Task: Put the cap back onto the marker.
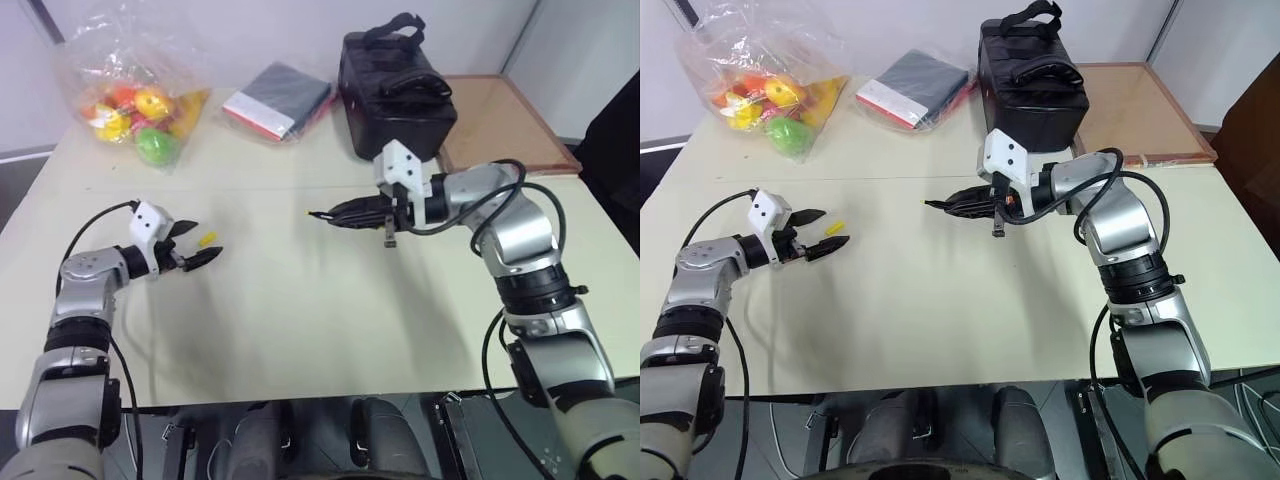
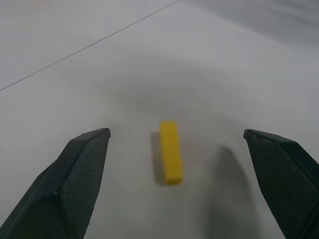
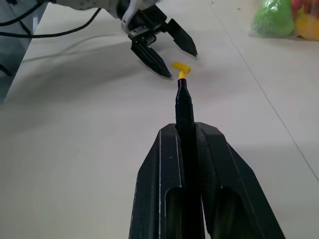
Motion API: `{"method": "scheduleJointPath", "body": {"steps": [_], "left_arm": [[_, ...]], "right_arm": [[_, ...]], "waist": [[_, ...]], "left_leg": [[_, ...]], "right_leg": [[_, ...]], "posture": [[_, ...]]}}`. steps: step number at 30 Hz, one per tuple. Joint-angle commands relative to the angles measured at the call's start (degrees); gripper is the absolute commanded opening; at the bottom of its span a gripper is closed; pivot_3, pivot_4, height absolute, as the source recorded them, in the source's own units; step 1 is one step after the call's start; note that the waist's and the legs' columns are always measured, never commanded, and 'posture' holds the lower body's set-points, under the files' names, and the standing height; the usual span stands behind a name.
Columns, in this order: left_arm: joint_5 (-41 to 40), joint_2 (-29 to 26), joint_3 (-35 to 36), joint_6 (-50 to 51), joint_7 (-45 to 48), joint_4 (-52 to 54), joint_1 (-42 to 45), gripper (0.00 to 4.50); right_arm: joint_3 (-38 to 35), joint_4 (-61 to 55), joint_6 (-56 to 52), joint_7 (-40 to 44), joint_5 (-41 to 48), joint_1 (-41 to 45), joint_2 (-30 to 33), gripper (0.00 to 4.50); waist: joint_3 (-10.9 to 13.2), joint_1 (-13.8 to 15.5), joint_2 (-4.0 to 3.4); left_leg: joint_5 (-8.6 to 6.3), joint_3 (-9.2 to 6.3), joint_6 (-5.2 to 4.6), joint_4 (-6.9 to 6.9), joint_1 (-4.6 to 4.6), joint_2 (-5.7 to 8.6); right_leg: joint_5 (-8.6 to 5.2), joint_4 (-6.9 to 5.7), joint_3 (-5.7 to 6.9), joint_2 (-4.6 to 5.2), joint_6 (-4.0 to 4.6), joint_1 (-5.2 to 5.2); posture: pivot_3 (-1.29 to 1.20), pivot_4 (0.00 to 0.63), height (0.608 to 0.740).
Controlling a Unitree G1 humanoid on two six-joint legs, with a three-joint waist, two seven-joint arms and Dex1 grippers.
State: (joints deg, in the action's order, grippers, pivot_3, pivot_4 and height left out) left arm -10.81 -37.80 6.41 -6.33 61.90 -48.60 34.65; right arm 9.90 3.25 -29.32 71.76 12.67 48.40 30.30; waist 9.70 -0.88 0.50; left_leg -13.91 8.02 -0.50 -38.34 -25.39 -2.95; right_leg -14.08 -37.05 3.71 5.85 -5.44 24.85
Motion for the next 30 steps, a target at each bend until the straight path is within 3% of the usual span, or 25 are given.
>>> {"method": "scheduleJointPath", "body": {"steps": [1,3,6,13,23,30], "left_arm": [[0.9,0.4,-0.4,-2.2,0.2,-1.5,1.4,4.50],[1.4,0.5,-0.8,-2.8,0.4,-2.6,1.7,4.50],[1.6,0.5,-0.9,-3.3,0.6,-3.9,2.0,3.64],[2.2,0.6,-1.2,-4.1,1.1,-5.9,2.3,0.06],[2.3,0.1,-1.2,-4.1,1.4,-5.3,3.0,0.02],[0.8,-1.5,-4.3,0.5,10.2,8.2,9.1,0.02]], "right_arm": [[-0.6,-2.9,0.1,-0.6,1.4,0.2,0.8,0.04],[-0.7,-3.1,0.1,-1.0,1.4,-0.3,1.0,0.04],[-0.7,-3.3,-0.1,-1.3,1.5,-0.5,1.2,0.00],[-0.8,-3.3,0.0,-2.0,2.2,-0.8,1.6,0.00],[-0.6,-0.9,1.2,-2.0,2.0,-0.8,2.8,0.00],[1.9,7.8,10.9,2.5,-3.2,3.7,7.3,0.00]], "waist": [[0.0,0.0,0.00],[0.0,0.2,0.01],[0.0,0.2,0.02],[0.0,-0.1,0.02],[0.0,-0.1,0.02],[0.0,0.2,0.06]], "left_leg": [[0.00,0.00,0.00,0.00,0.00,0.00],[0.00,-0.02,0.00,0.00,0.00,0.00],[-0.06,-0.01,-0.10,-0.02,0.00,0.01],[-0.11,-0.05,-0.19,-0.02,0.02,0.00],[-0.15,-0.06,-0.26,-0.02,0.03,-0.01],[-0.15,-0.05,-0.26,-0.05,-0.05,0.01]], "right_leg": [[0.00,0.00,0.00,0.00,0.00,0.00],[0.00,0.00,0.00,0.00,0.00,0.00],[0.00,0.00,0.01,0.01,0.00,-0.03],[0.00,-0.04,0.01,0.00,0.00,-0.02],[0.00,-0.04,0.01,0.00,0.00,-0.02],[0.00,-0.03,0.03,0.00,0.00,0.00]], "posture": [[0.00,0.150,0.740],[0.00,0.150,0.740],[0.00,0.150,0.740],[0.00,0.150,0.740],[0.00,0.150,0.740],[0.00,0.150,0.740]]}}
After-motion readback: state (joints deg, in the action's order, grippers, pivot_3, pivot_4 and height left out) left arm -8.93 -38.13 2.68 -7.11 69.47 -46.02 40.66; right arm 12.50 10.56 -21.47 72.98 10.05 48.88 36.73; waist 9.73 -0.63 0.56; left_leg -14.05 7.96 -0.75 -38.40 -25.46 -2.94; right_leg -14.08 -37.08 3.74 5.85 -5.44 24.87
